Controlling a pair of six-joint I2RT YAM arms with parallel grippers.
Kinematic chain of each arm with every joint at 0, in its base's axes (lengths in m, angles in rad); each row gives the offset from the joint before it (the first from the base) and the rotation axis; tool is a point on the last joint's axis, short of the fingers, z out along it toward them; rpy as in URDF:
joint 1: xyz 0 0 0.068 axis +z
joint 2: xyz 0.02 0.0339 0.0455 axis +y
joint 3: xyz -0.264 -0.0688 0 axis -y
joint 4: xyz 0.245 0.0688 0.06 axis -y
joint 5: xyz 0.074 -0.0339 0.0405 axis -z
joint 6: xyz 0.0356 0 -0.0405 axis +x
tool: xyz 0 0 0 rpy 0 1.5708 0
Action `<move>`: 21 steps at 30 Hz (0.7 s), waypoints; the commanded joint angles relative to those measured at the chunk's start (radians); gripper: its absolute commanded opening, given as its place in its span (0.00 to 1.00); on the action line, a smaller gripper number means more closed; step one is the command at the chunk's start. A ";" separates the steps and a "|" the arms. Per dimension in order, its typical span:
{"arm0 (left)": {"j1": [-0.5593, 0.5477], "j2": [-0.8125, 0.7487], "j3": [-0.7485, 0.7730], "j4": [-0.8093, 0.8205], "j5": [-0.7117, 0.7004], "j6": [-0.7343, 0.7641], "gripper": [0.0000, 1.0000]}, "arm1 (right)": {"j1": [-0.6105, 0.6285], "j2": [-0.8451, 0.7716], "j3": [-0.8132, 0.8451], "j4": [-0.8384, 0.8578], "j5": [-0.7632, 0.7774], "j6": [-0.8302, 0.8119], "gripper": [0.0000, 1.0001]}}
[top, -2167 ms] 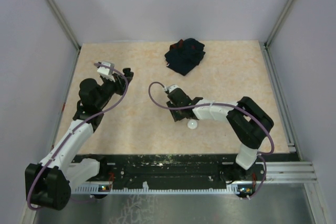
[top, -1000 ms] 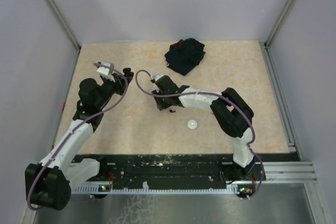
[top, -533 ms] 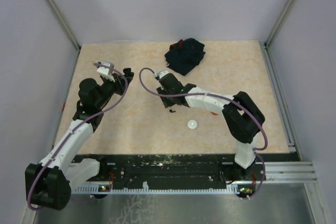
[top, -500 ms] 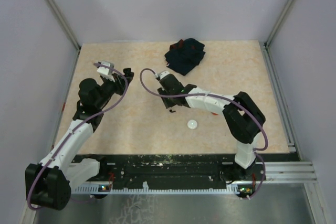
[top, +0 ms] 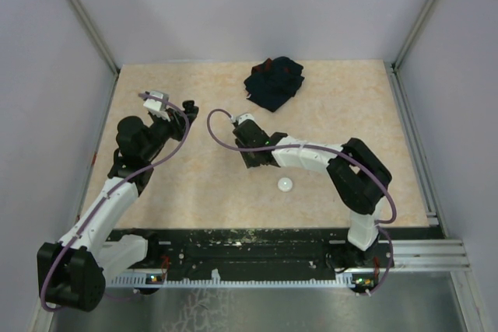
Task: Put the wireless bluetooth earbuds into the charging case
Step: Pick up the earbud from the center of the board.
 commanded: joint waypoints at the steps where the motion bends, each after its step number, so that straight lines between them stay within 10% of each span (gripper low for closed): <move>1: 0.007 -0.011 0.012 0.041 0.013 -0.009 0.00 | 0.012 0.005 0.012 0.042 0.015 0.034 0.32; 21: 0.007 -0.012 0.011 0.043 0.019 -0.013 0.00 | 0.013 0.066 0.021 0.033 0.021 0.047 0.29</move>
